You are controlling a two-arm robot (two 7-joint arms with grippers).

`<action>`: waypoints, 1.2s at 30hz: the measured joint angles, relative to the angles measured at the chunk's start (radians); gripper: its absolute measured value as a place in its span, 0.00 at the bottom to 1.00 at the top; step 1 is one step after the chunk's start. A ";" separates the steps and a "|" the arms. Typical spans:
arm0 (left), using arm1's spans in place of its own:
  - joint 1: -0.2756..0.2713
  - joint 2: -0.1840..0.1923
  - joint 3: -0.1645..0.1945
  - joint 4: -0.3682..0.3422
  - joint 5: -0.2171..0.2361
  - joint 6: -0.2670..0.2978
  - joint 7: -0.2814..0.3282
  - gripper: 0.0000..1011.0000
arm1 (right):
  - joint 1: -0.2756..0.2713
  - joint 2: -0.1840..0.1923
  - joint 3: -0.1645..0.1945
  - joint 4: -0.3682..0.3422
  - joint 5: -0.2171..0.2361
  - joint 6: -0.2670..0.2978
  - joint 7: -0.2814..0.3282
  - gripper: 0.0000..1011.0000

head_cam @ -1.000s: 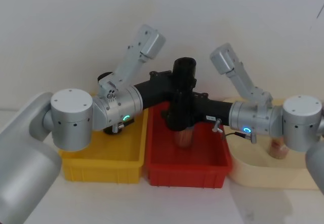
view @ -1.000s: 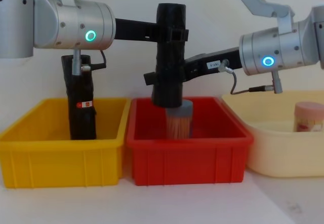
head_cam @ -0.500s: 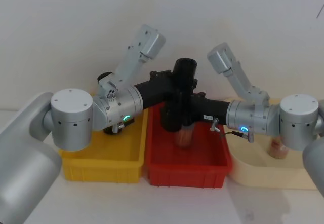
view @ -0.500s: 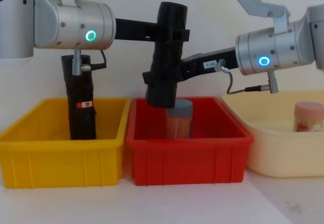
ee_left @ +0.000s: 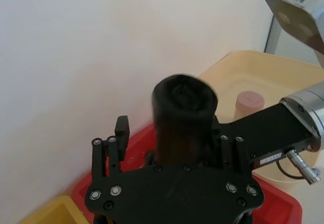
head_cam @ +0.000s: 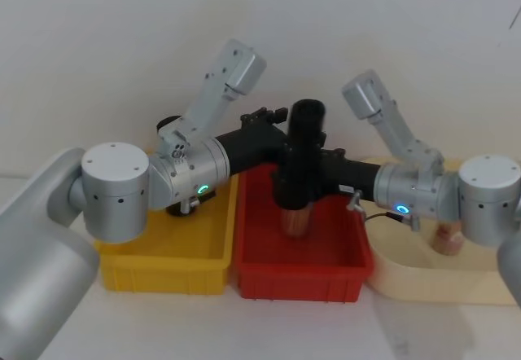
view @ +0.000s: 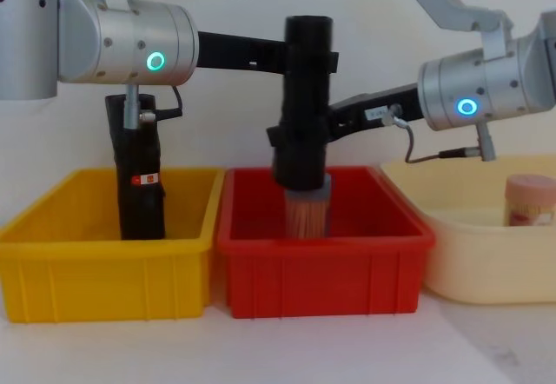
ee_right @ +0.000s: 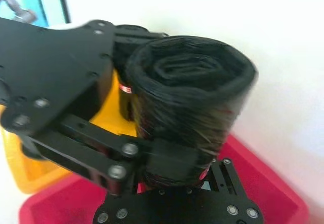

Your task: Pick up the garbage bag with the one hand and transfer it to the other hand.

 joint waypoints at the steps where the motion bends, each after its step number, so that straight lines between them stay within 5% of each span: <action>1: 0.000 0.000 0.000 0.000 0.000 0.000 0.000 0.90 | 0.000 0.000 0.000 0.000 0.000 0.000 0.000 0.58; 6: 0.000 0.000 0.000 0.000 0.000 0.000 0.000 0.99 | -0.017 0.021 0.010 -0.028 -0.008 0.026 -0.050 0.58; 36: 0.000 0.000 0.000 0.000 0.000 0.000 0.000 0.99 | -0.076 0.151 0.151 -0.166 -0.038 0.107 -0.332 0.58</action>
